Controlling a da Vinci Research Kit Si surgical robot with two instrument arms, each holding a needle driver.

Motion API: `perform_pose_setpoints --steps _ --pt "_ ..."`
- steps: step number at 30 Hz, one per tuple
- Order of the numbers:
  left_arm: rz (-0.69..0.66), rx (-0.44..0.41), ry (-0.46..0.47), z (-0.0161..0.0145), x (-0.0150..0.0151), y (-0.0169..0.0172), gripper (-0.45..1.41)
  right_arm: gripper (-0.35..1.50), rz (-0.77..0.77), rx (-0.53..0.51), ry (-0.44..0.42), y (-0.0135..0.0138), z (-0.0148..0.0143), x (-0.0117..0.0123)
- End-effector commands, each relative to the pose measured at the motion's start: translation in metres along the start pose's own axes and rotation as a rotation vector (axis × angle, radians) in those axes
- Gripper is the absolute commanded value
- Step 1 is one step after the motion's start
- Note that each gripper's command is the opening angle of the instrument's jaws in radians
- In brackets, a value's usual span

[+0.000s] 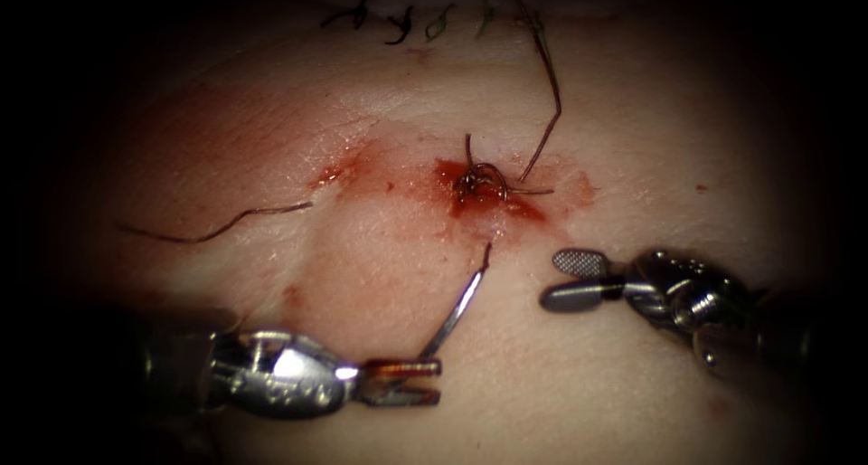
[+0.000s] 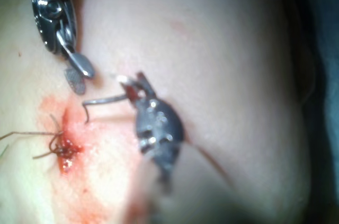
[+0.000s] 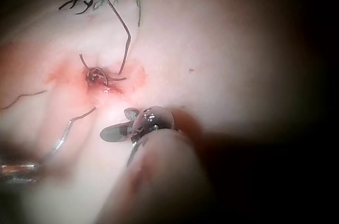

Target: Wound Closure

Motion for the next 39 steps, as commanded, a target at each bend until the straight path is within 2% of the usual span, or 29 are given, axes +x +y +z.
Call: perform_pose_setpoints --steps 1,5,11,16,19,24,26,28,33,34,39 --pt "-0.004 -0.001 -0.001 0.0011 -0.0007 -0.0001 -0.45 1.45 0.002 -0.005 0.003 -0.0001 0.0008 -0.0008" --pt "-0.005 0.011 -0.007 0.0025 -0.002 -0.0024 -0.45 1.38 -0.054 -0.053 0.01 -0.0003 -0.0001 -0.0004" --pt "-0.025 0.019 -0.015 0.0039 -0.0055 -0.005 -0.45 1.35 -0.129 -0.143 0.027 -0.0005 -0.0033 0.004" --pt "-0.037 0.029 -0.028 0.0036 -0.0073 -0.0054 -0.45 1.31 -0.163 -0.171 0.02 -0.0008 -0.005 0.0058" --pt "-0.036 0.023 -0.034 0.0027 -0.0081 -0.0038 -0.45 1.26 -0.201 -0.197 0.015 -0.0008 -0.0054 0.0078" --pt "-0.04 0.017 -0.035 0.0018 -0.0076 -0.0024 -0.45 1.21 -0.237 -0.221 0.012 0.0005 -0.0038 0.0091" --pt "-0.04 0.013 -0.037 0.0017 -0.0072 -0.0016 -0.45 1.18 -0.251 -0.223 -0.014 0.0015 -0.0021 0.01" --pt "-0.04 0.012 -0.036 0.0015 -0.0067 -0.0009 -0.45 1.13 -0.267 -0.182 -0.029 0.0025 -0.0002 0.0104" --pt "-0.043 0.01 -0.034 0.0012 -0.0059 -0.0002 -0.45 0.98 -0.302 -0.147 -0.072 0.0035 0.0023 0.0101" --pt "-0.045 0.007 -0.035 0.001 -0.0056 0.0001 -0.45 0.86 -0.322 -0.109 -0.094 0.0037 0.0038 0.0094" --pt "-0.045 0.004 -0.033 0.0005 -0.0054 0.0005 -0.45 0.76 -0.349 -0.08 -0.128 0.0036 0.0053 0.0086"
